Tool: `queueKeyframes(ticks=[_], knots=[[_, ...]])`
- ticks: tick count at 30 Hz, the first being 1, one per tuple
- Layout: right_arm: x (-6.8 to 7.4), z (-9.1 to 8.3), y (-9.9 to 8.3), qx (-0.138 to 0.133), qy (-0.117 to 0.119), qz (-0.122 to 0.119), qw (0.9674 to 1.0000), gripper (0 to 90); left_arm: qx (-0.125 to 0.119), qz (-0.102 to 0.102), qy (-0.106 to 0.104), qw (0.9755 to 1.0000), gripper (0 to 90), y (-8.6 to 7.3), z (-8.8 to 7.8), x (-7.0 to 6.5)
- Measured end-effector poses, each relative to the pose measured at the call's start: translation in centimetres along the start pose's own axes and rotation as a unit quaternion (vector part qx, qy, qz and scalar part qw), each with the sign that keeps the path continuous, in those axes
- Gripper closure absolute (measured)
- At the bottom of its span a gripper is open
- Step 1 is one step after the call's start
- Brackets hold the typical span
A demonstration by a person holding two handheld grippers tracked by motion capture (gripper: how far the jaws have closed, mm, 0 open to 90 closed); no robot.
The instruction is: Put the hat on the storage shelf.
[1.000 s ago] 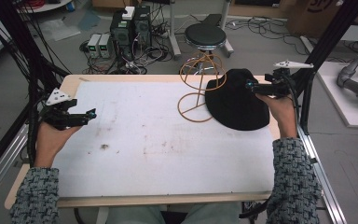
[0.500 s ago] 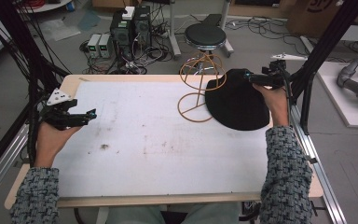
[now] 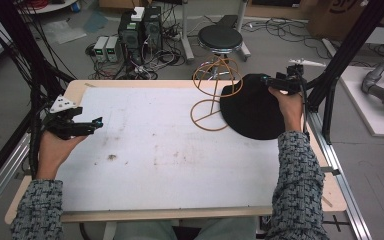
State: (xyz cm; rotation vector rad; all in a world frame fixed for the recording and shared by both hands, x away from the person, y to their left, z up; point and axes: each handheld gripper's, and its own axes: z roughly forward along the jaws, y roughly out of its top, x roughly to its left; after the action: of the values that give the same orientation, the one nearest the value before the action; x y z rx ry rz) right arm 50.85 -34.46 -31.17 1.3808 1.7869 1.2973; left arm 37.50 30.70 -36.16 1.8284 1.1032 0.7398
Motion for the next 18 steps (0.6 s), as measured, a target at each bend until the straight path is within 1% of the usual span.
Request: queueKeyframes(ticks=[2,4,7,10,13,15,18], knots=[[0.0,0.1,0.0,-0.003,0.003,0.002,1.0,34.3,0.002,0.001,0.0,1.0,17.2,0.0,0.0,0.1],[0.1,0.2,0.0,-0.003,0.001,0.007,1.0,34.7,0.0,0.0,-0.001,1.0,17.2,0.0,0.0,0.1],[-0.1,0.7,-0.3,0.003,-0.003,0.007,1.0,35.5,0.001,0.001,0.001,1.0,17.2,0.0,0.0,0.0],[-0.2,1.1,-0.5,0.009,-0.003,0.012,0.9999,36.0,0.003,0.003,0.001,1.0,17.3,-0.1,0.0,0.1],[-0.2,1.3,-0.6,0.013,-0.003,0.009,0.9999,38.1,0.003,0.0,-0.001,1.0,17.3,-0.1,0.1,0.1],[-0.1,1.5,-0.7,0.015,-0.007,0.007,0.9998,42.5,0.006,0.003,-0.001,1.0,17.3,-0.2,0.0,0.2],[-0.2,1.6,-0.9,0.017,-0.003,0.014,0.9998,48.5,0.003,0.001,0.0,1.0,17.4,-0.2,0.0,0.1]])
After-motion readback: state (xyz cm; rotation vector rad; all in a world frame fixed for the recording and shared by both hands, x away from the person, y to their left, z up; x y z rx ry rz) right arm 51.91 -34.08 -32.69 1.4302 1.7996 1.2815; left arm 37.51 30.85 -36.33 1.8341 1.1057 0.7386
